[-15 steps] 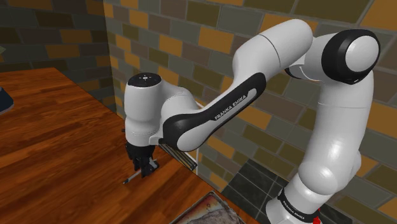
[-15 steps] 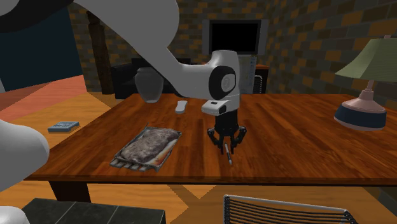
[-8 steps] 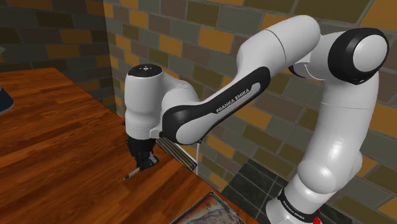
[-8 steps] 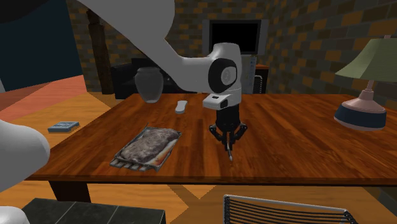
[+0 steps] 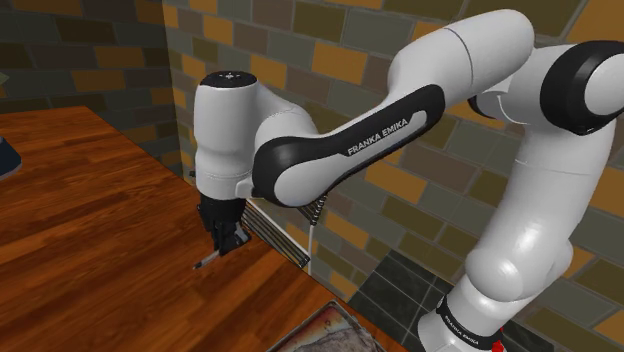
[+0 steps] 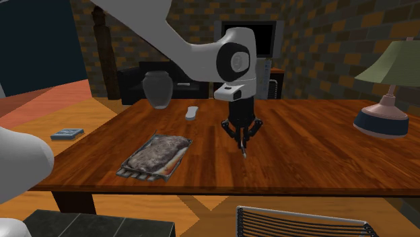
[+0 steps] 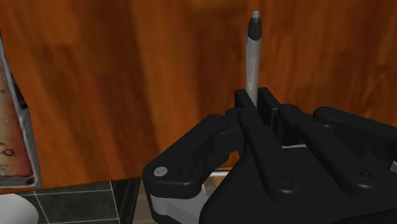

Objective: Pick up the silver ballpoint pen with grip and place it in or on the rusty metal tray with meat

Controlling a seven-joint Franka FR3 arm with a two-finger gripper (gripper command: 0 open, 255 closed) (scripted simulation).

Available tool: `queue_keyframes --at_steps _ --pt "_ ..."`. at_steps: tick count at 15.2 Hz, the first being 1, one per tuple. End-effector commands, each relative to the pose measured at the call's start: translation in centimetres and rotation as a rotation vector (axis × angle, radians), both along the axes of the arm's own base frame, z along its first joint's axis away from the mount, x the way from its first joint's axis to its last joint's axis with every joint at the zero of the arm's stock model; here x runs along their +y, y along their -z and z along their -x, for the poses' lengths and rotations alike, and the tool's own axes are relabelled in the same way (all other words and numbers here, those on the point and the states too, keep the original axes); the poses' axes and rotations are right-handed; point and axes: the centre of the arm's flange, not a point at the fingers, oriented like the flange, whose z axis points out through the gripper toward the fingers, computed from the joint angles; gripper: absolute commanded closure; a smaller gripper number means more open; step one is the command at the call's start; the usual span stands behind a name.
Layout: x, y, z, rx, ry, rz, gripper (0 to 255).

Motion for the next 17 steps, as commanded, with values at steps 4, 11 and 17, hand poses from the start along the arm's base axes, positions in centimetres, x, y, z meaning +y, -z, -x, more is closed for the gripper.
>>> queue_keyframes --at_steps 4,11,17 --pt "0.0 -2.7 -0.1 0.001 0.000 0.000 255" --pt "0.0 -6.1 -0.1 0.001 0.000 0.000 255" --pt "0.1 -6.3 7.8 0.001 0.000 0.000 255"
